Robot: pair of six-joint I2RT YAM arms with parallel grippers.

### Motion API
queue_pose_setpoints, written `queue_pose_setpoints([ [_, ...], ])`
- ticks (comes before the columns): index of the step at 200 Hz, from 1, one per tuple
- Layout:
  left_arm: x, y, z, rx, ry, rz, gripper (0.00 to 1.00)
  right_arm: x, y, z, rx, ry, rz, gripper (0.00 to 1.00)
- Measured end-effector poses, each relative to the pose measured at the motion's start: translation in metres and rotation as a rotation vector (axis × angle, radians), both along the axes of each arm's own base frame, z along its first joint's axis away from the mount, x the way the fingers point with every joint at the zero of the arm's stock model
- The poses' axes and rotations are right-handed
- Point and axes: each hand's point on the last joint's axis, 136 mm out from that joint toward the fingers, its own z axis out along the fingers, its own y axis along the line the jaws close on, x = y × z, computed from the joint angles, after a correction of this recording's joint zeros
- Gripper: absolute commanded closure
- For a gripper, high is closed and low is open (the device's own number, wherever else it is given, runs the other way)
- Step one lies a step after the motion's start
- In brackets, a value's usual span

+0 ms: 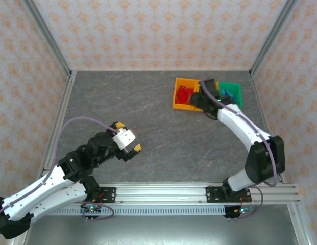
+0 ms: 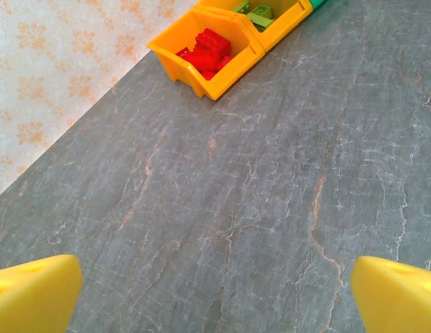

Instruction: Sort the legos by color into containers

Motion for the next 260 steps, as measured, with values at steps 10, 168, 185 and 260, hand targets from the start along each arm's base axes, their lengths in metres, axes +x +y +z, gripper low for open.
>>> queue_pose_setpoints([
  [10, 0.000, 0.000, 0.000, 0.000, 0.000, 0.000, 0.00, 0.011, -0.041, 0.005, 0.017, -0.016, -0.120, 0.53],
  [168, 0.030, 0.052, 0.047, -0.078, -0.069, 0.411, 0.00, 0.016, -0.138, -0.013, -0.014, 0.048, -0.349, 0.00],
  [185, 0.037, 0.068, 0.051, -0.130, -0.119, 0.530, 0.00, -0.025, -0.124, 0.006, -0.052, -0.067, -0.298, 0.00],
  [260, 0.108, 0.188, -0.080, -0.040, -0.031, 1.031, 0.00, -0.091, -0.149, -0.095, -0.342, -0.216, -0.257, 0.01],
])
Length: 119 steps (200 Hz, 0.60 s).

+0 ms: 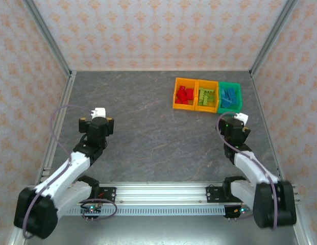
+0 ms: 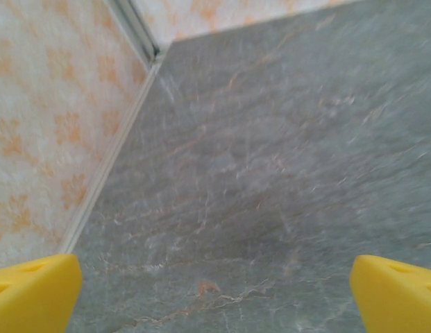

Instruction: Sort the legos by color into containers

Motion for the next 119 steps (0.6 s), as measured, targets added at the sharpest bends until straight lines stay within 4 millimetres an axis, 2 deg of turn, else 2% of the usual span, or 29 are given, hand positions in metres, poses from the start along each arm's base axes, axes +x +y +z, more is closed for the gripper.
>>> queue_pose_setpoints([
  [17, 0.016, 0.003, -0.024, -0.027, 0.024, -0.011, 0.00, 0.015, 0.002, -0.023, -0.025, 0.036, 0.023, 0.01],
  [40, 0.040, 0.010, -0.045, -0.113, 0.002, -0.022, 0.00, 0.043, 0.003, -0.037, -0.015, -0.001, 0.050, 0.01],
  [51, 0.051, 0.017, -0.057, -0.151, -0.009, -0.013, 0.00, 0.047, 0.004, -0.047, -0.010, 0.017, 0.059, 0.01],
  [61, 0.060, 0.020, -0.069, -0.174, -0.020, -0.014, 0.00, 0.049, 0.005, -0.046, -0.011, 0.009, 0.066, 0.01],
  [74, 0.060, 0.017, -0.086, -0.195, 0.012, -0.024, 0.00, 0.056, 0.006, -0.036, -0.010, -0.033, 0.074, 0.01],
  [87, 0.061, 0.015, -0.087, -0.208, 0.004, -0.032, 0.00, 0.061, 0.007, -0.029, -0.009, -0.062, 0.082, 0.01],
  [119, 0.069, 0.012, -0.073, -0.220, -0.063, -0.048, 0.00, 0.066, 0.010, -0.023, -0.008, -0.086, 0.099, 0.01],
])
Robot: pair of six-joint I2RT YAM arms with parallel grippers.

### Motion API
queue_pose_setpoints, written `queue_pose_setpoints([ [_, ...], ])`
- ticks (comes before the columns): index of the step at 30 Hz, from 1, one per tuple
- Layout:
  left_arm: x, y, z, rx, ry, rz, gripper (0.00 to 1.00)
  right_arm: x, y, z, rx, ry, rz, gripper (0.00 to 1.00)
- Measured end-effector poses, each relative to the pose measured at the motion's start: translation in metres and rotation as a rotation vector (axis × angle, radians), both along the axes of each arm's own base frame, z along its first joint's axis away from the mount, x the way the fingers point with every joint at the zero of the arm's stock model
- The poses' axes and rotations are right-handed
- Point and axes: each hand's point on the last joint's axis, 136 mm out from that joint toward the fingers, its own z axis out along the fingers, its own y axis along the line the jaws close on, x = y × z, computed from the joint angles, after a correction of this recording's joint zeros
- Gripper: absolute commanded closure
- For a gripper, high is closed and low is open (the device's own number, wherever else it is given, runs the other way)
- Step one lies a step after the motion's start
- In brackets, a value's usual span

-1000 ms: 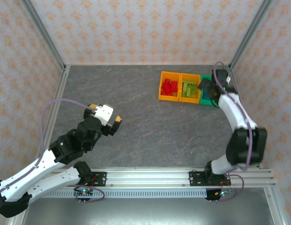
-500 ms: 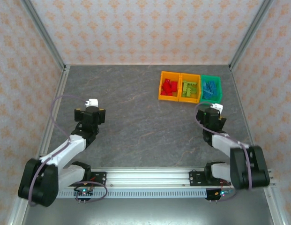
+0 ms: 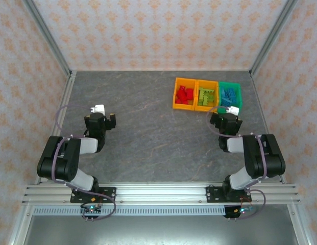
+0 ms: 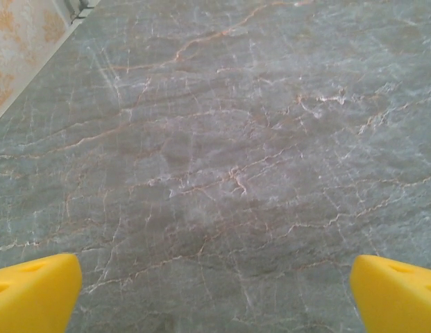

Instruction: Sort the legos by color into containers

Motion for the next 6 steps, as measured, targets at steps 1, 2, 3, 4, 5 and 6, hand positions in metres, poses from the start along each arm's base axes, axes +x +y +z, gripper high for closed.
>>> queue_pose_setpoints([
  [1, 0.0006, -0.0002, 0.0011, -0.001, -0.005, -0.001, 0.00, 0.0004, 0.0005, 0.0004, 0.000, -0.001, 0.003, 0.01],
  [2, 0.0013, -0.0007, 0.0021, -0.002, -0.010, -0.003, 0.00, 0.0006, 0.0005, 0.0007, -0.001, -0.002, 0.004, 0.01],
  [3, 0.0019, -0.0008, 0.0031, -0.003, -0.015, -0.004, 0.00, 0.0008, 0.0006, 0.0009, -0.001, -0.002, 0.005, 0.01],
  [4, 0.0021, -0.0008, 0.0035, -0.003, -0.017, -0.004, 0.00, 0.0011, 0.0007, 0.0011, -0.001, -0.003, 0.005, 0.01],
  [5, 0.0022, -0.0008, 0.0039, -0.003, -0.019, -0.004, 0.00, 0.0015, 0.0008, 0.0016, -0.001, -0.004, 0.006, 0.01],
  [6, 0.0023, -0.0008, 0.0041, -0.003, -0.020, -0.004, 0.00, 0.0016, 0.0011, 0.0016, 0.000, -0.004, 0.007, 0.01],
])
